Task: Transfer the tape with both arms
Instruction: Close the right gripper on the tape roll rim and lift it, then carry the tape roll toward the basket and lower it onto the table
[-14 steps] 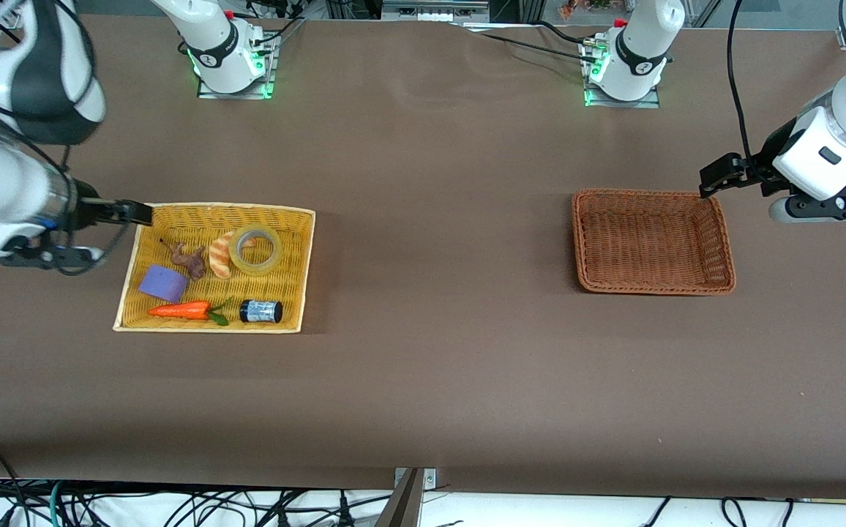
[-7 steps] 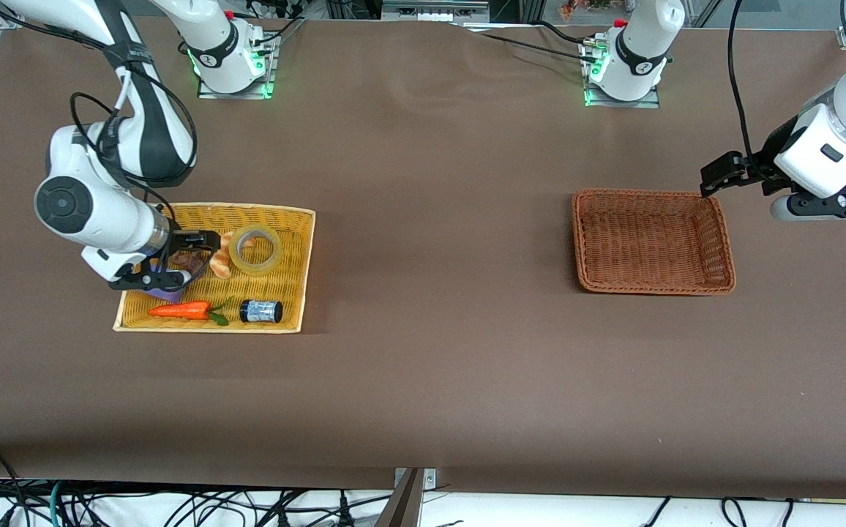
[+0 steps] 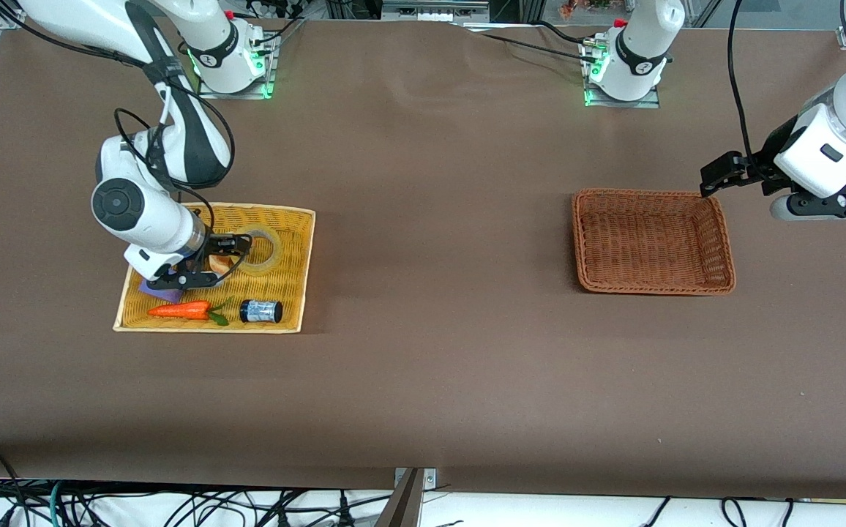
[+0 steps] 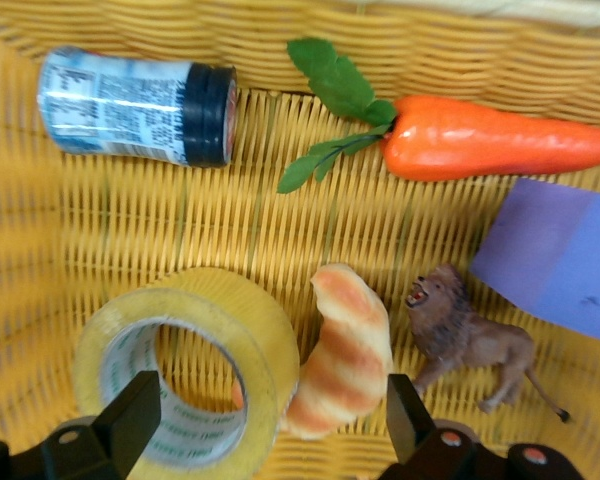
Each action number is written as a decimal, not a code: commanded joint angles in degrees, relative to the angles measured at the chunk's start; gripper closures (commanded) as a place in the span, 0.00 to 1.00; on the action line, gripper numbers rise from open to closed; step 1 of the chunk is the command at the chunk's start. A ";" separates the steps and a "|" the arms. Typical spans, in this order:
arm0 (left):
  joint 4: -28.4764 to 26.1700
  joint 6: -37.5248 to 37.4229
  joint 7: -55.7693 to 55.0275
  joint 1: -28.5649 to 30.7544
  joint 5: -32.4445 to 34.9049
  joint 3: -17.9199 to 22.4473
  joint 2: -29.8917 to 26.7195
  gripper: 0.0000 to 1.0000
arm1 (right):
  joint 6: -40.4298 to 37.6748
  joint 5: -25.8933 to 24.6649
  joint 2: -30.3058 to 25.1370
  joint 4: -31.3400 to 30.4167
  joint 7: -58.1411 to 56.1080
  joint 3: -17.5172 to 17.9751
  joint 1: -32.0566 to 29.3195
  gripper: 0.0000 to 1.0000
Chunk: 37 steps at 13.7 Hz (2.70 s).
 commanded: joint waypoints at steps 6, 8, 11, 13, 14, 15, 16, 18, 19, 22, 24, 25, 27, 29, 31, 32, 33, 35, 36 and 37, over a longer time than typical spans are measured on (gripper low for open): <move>-1.10 0.61 0.29 0.40 0.94 -0.47 -1.22 0.00 | 8.98 -0.18 -0.64 -6.89 -0.14 0.10 -0.21 0.13; -1.10 0.61 0.38 0.40 0.94 -0.47 -1.22 0.00 | 8.89 -0.18 -0.64 -6.89 -0.32 0.10 -0.12 0.68; -1.10 0.61 0.38 0.40 0.94 -0.47 -1.22 0.00 | 8.89 -0.18 -0.55 -7.24 -0.41 0.10 -0.12 1.00; -1.01 0.61 0.38 0.40 0.94 -0.47 -1.22 0.00 | 8.81 -0.18 -0.64 -7.24 -0.49 0.10 -0.12 1.00; -1.01 0.61 0.38 0.40 0.94 -0.38 -1.22 0.00 | 8.72 -0.18 -0.73 -7.07 -0.49 0.10 -0.12 1.00; -1.01 0.61 0.38 0.31 0.94 -0.47 -1.22 0.00 | 8.54 -0.18 -1.25 -6.63 -0.67 0.10 -0.12 1.00; -1.01 0.52 0.29 0.31 0.94 -0.47 -1.22 0.00 | 8.11 -0.18 -2.21 -5.67 -1.02 0.28 -0.21 1.00; -1.01 0.52 0.38 0.31 0.94 -0.47 -1.22 0.00 | -0.63 0.08 -3.28 0.97 -0.76 1.50 -0.12 1.00; -1.01 0.52 0.38 0.31 0.94 -0.47 -1.22 0.00 | -7.13 0.52 -3.02 6.50 -0.06 2.38 -0.12 1.00; -1.01 0.52 0.38 0.40 0.94 -0.47 -1.22 0.00 | -15.88 3.06 0.05 18.31 4.93 3.71 2.41 1.00; -1.10 0.61 0.38 0.40 0.94 -0.38 -1.22 0.00 | -15.45 5.35 2.34 22.26 12.82 3.71 6.80 1.00; -1.10 0.52 0.38 0.40 0.94 -0.38 -1.22 0.00 | -15.37 5.44 4.09 24.72 16.61 3.71 8.82 1.00; -1.01 0.52 0.38 0.40 0.94 -0.38 -1.14 0.00 | -15.10 5.18 8.13 30.00 23.47 3.62 13.74 1.00; -1.10 0.52 0.38 0.40 0.94 -0.38 -1.14 0.00 | -13.88 5.09 12.35 34.31 28.75 3.62 17.35 1.00; -1.10 0.52 0.29 0.40 0.94 -0.30 -1.14 0.00 | -9.15 4.92 14.64 35.21 32.45 3.62 19.91 1.00; -1.10 0.52 0.29 0.40 1.03 -0.29 -1.14 0.00 | -7.12 4.66 15.70 35.21 33.94 3.62 21.14 1.00; -1.10 0.52 0.29 0.40 1.03 -0.29 -1.14 0.00 | -5.54 4.39 16.67 35.21 35.70 3.45 22.63 1.00; -1.01 0.52 0.29 0.40 0.94 -0.38 -1.14 0.00 | -2.20 4.21 18.95 35.12 37.82 3.36 24.57 1.00; -1.01 0.52 0.29 0.40 1.03 -0.30 -1.14 0.00 | -1.14 3.34 19.83 35.21 38.78 3.36 25.62 1.00; -1.10 0.52 0.29 0.40 1.03 -0.29 -1.14 0.00 | -0.43 2.38 20.62 35.21 40.45 3.36 26.50 1.00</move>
